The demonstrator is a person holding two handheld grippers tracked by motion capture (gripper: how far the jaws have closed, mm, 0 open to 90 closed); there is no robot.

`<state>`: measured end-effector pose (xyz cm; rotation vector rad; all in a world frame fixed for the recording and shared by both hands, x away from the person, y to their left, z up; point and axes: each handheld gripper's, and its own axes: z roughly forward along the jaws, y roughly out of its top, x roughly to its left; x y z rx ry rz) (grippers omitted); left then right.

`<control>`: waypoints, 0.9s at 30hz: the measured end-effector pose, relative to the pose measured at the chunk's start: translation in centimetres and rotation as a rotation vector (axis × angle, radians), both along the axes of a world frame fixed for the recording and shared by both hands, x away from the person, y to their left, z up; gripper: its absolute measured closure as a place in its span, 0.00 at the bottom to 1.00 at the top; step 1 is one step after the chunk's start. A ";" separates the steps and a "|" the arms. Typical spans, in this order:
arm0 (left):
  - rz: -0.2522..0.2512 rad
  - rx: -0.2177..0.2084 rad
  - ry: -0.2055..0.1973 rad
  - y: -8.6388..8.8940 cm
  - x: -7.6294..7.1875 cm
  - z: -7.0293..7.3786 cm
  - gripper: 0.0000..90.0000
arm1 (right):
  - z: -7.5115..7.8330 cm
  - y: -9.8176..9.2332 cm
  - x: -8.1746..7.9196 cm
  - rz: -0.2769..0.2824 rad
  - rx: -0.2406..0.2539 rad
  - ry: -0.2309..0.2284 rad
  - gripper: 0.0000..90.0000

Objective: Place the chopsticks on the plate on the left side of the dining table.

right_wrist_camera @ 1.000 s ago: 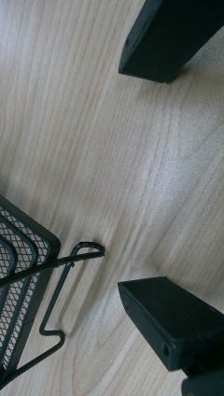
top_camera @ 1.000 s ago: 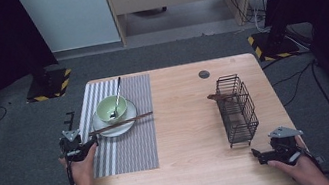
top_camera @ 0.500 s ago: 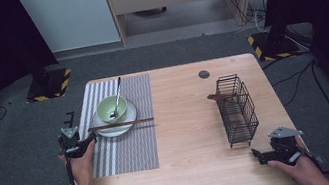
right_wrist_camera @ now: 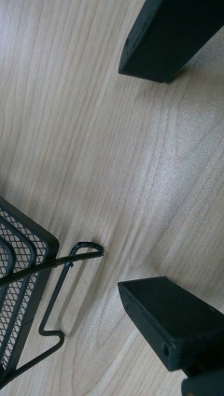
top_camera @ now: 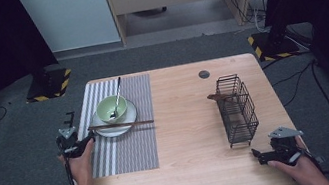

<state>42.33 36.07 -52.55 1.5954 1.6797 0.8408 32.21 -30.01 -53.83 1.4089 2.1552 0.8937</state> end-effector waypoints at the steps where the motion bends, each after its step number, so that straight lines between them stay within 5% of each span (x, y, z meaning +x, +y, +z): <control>1: -0.003 0.002 0.003 -0.1 -0.1 0.2 0.31 | 0.0 0.0 0.0 0.000 0.001 0.001 0.00; 12: -0.149 -0.010 -0.024 -2.9 -2.1 2.4 0.24 | 0.0 0.0 -0.1 -0.001 -0.001 -0.001 0.00; 21: -0.261 -0.065 -0.020 -6.3 -2.9 2.8 0.20 | 0.0 0.0 -0.1 -0.002 -0.001 -0.001 0.00; 27: -0.340 -0.055 -0.011 -8.9 -3.5 3.0 0.19 | 0.0 0.0 -0.1 -0.001 -0.001 -0.001 0.00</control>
